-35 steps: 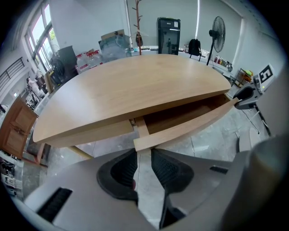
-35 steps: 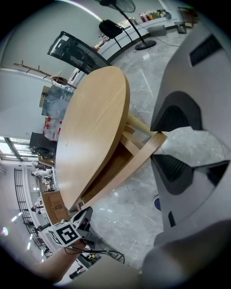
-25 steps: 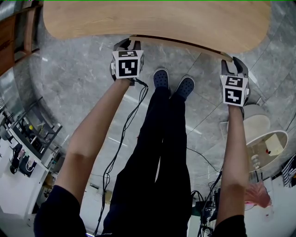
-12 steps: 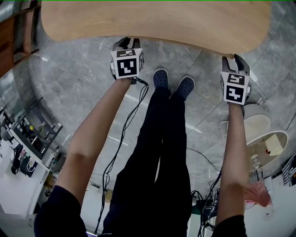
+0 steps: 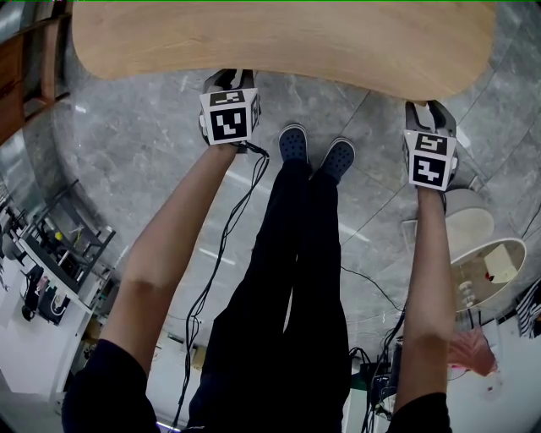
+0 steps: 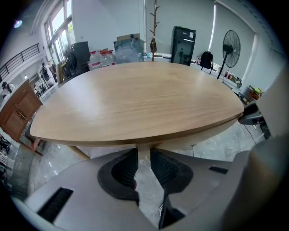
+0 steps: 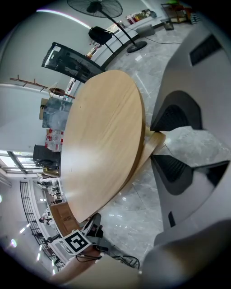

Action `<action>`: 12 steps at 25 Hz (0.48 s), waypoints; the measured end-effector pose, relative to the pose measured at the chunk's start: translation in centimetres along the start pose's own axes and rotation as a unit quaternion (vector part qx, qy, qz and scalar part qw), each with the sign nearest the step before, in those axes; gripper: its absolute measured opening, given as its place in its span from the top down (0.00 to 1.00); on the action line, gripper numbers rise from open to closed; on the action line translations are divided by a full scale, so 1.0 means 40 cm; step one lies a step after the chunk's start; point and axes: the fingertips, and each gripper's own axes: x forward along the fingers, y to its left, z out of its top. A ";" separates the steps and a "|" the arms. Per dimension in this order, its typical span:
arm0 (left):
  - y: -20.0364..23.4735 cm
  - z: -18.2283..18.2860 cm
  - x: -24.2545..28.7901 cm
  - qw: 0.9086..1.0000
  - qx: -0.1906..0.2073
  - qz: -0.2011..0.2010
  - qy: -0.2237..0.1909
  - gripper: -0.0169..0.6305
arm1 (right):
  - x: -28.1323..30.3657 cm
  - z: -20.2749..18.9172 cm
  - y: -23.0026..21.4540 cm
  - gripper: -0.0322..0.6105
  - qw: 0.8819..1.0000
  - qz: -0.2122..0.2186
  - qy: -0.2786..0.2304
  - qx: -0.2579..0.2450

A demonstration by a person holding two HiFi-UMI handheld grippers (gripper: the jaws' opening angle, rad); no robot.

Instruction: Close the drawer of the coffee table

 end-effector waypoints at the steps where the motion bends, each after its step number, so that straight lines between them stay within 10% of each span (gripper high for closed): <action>1: 0.001 0.001 0.001 1.000 0.000 -0.001 0.001 0.82 | 0.001 0.001 0.000 0.68 1.000 0.000 0.001 0.001; 12: 0.002 0.007 0.003 1.000 0.002 -0.006 -0.008 0.82 | 0.002 0.004 0.000 0.68 1.000 -0.002 0.004 0.004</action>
